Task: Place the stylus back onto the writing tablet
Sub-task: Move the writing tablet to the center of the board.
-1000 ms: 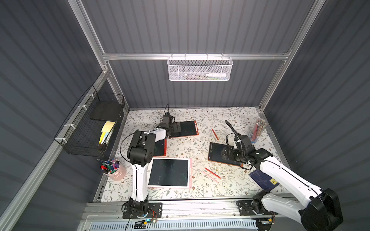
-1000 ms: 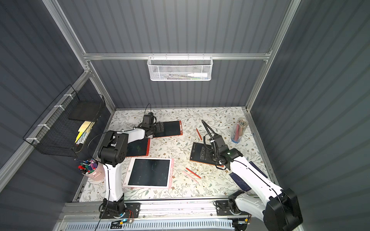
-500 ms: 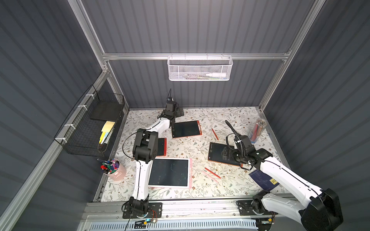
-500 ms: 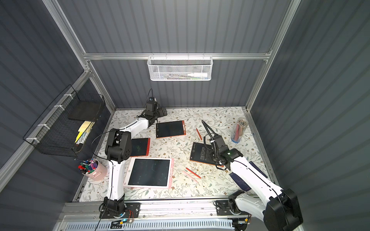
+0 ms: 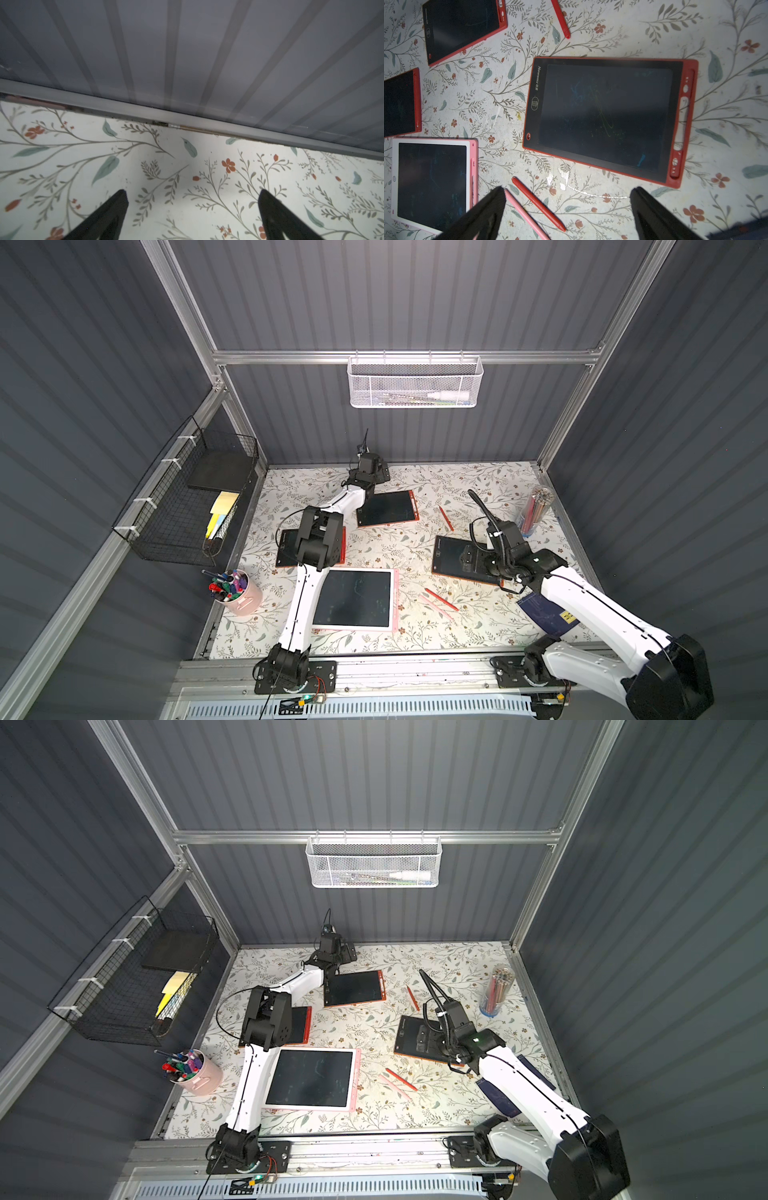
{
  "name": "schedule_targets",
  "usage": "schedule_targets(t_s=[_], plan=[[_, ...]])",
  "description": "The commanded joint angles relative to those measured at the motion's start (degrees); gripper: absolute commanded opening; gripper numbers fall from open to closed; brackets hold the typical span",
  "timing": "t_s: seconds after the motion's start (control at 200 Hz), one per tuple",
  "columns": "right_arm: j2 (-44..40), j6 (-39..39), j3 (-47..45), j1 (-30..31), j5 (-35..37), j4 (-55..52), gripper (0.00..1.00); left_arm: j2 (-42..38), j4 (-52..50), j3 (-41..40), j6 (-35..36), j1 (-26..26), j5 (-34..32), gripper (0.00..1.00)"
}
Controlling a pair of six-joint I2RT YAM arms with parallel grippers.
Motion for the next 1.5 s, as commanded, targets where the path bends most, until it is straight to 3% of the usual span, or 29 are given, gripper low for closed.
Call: schedule_targets(t_s=[0.0,0.41,1.146,1.496], plan=[[-0.49,-0.14,-0.24,0.06,-0.04,-0.90,0.95,1.27,-1.10,2.71,-0.54,-1.29,-2.01,0.99],[-0.82,0.09,0.00,0.03,-0.23,-1.01,0.96,4.54,-4.12,2.14,2.41,-3.82,-6.63,0.94],[-1.98,0.45,-0.17,0.02,-0.26,-1.47,0.96,6.50,-8.70,0.83,5.96,-4.92,-9.38,0.99],[-0.96,0.97,0.15,0.06,-0.14,-0.69,0.96,-0.23,-6.75,-11.29,7.39,-5.71,-7.69,0.99]])
